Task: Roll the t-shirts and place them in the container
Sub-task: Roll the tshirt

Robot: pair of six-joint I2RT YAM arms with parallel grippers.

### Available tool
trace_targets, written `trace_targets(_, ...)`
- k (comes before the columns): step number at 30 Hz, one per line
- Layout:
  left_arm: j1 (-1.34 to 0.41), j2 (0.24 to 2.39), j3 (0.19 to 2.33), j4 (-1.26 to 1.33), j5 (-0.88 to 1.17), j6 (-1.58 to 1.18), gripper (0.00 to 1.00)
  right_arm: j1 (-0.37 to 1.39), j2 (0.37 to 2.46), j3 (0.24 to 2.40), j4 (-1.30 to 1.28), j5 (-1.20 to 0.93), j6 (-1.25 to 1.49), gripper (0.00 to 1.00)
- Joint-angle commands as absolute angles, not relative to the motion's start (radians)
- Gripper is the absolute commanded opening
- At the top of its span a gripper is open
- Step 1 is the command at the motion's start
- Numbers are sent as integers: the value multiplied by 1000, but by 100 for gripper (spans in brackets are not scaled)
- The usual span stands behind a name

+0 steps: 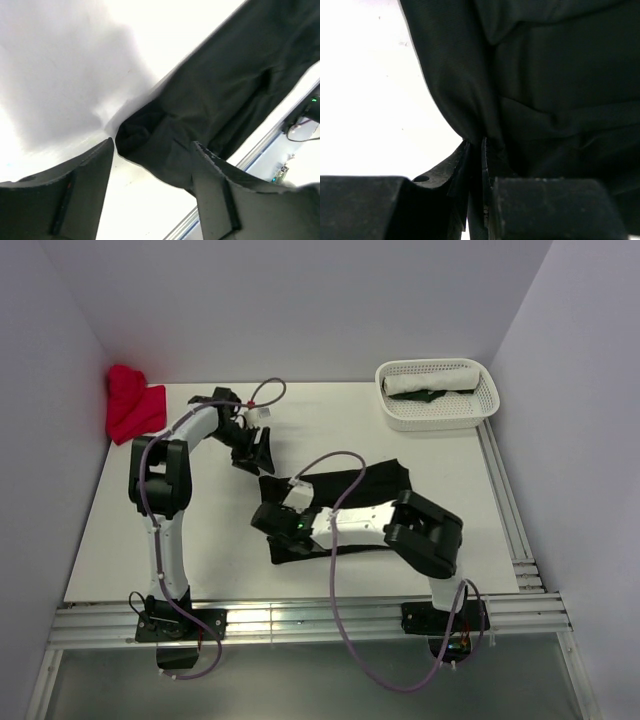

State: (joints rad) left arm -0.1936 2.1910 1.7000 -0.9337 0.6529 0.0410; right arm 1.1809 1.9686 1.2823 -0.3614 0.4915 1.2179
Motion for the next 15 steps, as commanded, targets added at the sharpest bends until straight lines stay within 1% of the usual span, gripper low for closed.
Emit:
trace_targets(1, -158, 2172, 1819, -982, 761, 115, 69, 1121, 1862, 1096, -4, 313, 1281, 12)
trace_targets(2, -150, 2165, 1825, -985, 799, 127, 70, 1109, 1847, 1006, 141, 287, 1301, 12)
trace_targets(4, -123, 2146, 1819, -991, 842, 141, 72, 1071, 1816, 892, 266, 211, 1330, 12)
trace_targets(5, -115, 2143, 1812, -999, 882, 153, 72, 1057, 1813, 858, 385, 189, 1365, 12)
trace_targets(7, -101, 2138, 1774, -1006, 906, 190, 72, 1028, 1824, 769, 512, 141, 1402, 12)
trace_targets(8, -100, 2135, 1752, -1000, 926, 207, 72, 1017, 1835, 743, 640, 99, 1443, 12)
trace_targets(10, -95, 2129, 1685, -974, 937, 215, 72, 1003, 1877, 701, 756, 69, 1489, 12)
trace_targets(11, -95, 2126, 1668, -948, 942, 218, 72, 994, 1894, 672, 858, 45, 1530, 12)
trace_targets(15, -95, 2135, 1583, -896, 986, 219, 73, 988, 1991, 638, 1035, 25, 1609, 12)
